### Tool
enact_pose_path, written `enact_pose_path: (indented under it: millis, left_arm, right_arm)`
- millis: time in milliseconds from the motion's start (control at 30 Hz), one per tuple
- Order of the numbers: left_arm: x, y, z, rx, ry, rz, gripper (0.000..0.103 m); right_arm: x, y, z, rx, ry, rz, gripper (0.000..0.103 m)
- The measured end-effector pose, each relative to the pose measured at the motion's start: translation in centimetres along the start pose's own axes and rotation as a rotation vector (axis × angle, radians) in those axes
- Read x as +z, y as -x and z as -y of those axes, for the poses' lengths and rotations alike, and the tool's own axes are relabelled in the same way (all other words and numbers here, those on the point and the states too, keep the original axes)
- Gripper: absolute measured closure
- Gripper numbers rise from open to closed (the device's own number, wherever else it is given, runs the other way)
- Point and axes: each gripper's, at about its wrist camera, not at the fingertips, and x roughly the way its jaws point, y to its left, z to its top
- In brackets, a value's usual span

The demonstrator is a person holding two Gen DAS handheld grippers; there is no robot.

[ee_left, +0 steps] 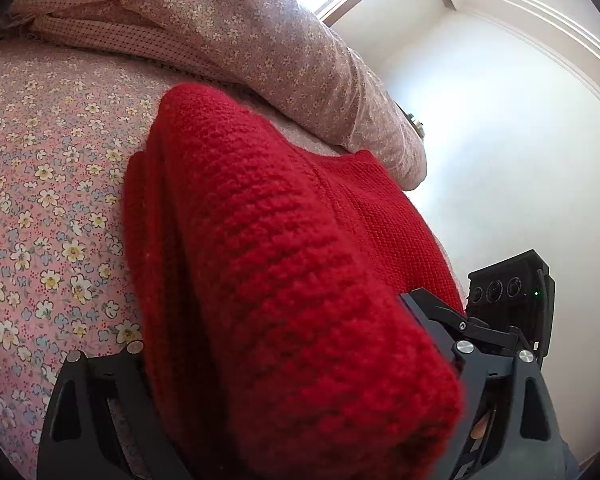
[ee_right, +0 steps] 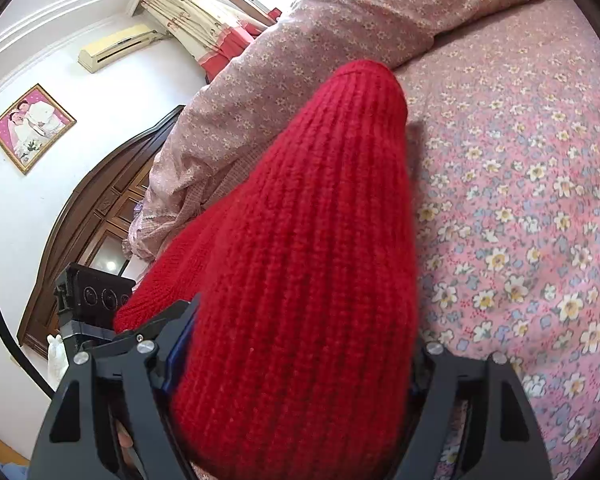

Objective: Fold small clothes

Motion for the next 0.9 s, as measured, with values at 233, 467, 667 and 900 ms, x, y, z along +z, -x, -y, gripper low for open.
enact_pose_path:
  millis: [233,467,667,900]
  left_arm:
    - [-1.9,2.7,0.4,-0.01,0.003,0.004,0.014]
    - [-1.5,3.5,0.6,0.026,0.032,-0.017,0.012]
    - [-1.7,7.5,1.4,0.12,0.043,0.021,0.011]
    - [-0.9,13.3,5.5,0.259,-0.167,0.225,0.009]
  right_arm:
    - [-0.9,0.9,0.4,0.011,0.004,0.014,0.021]
    - [-0.7,1.0,0.4,0.017,-0.01,0.013,0.019]
    - [-0.5,3.0,0.2,0.002,-0.065,0.05,0.008]
    - [0.3,8.4,-2.5,-0.058,-0.033,0.189,0.0]
